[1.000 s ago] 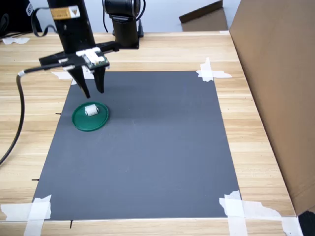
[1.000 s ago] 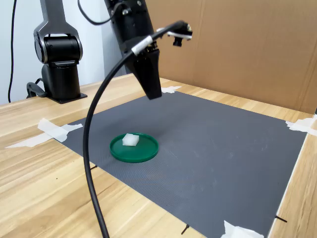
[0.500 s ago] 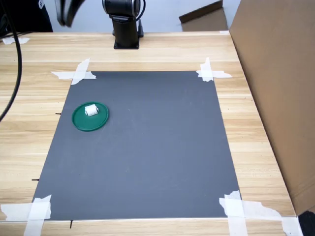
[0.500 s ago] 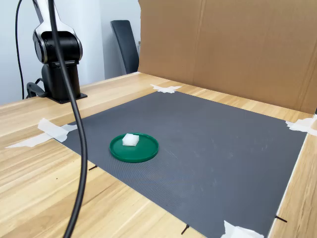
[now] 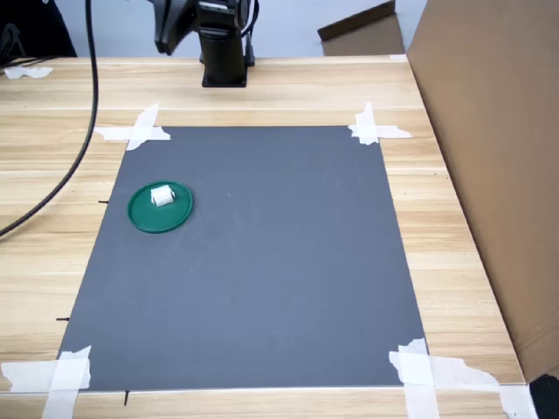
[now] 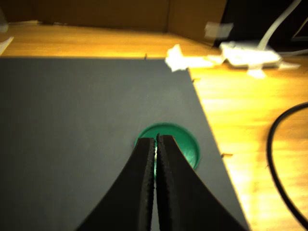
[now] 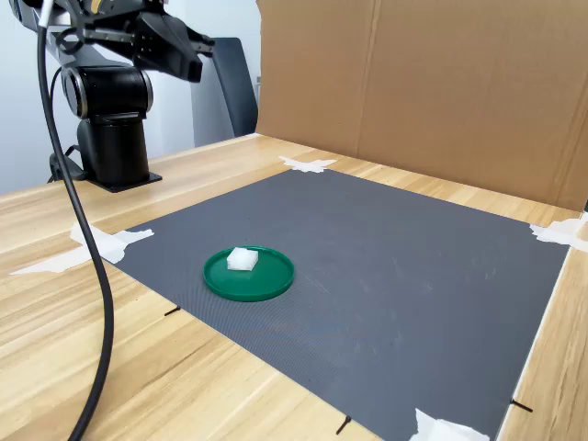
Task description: Grasp a white terminal and put it in the green lid.
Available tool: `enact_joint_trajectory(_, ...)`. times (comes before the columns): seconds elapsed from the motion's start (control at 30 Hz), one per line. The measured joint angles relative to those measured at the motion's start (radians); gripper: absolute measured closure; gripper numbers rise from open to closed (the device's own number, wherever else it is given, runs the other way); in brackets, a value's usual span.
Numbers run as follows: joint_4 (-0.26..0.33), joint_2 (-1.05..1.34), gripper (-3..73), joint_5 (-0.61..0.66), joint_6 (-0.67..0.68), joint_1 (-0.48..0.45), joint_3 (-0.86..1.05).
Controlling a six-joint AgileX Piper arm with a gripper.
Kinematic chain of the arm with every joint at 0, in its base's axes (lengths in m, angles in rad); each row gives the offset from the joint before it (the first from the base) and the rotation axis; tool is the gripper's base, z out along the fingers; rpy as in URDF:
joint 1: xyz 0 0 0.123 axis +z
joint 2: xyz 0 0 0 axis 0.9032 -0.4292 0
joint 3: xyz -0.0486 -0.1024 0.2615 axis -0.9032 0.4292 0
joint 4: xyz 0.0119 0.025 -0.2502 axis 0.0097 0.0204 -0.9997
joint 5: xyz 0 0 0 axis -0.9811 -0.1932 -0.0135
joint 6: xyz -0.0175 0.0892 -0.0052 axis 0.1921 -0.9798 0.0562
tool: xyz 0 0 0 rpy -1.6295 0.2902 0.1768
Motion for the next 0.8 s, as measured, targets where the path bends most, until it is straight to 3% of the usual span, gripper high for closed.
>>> enact_joint_trajectory(0.2, 0.0, 0.12, 71.9, 0.16, -0.03, 0.0, 0.062)
enact_joint_trajectory(0.8, -0.004, 0.264, 71.9, 0.186, -0.027, 0.0, 0.113)
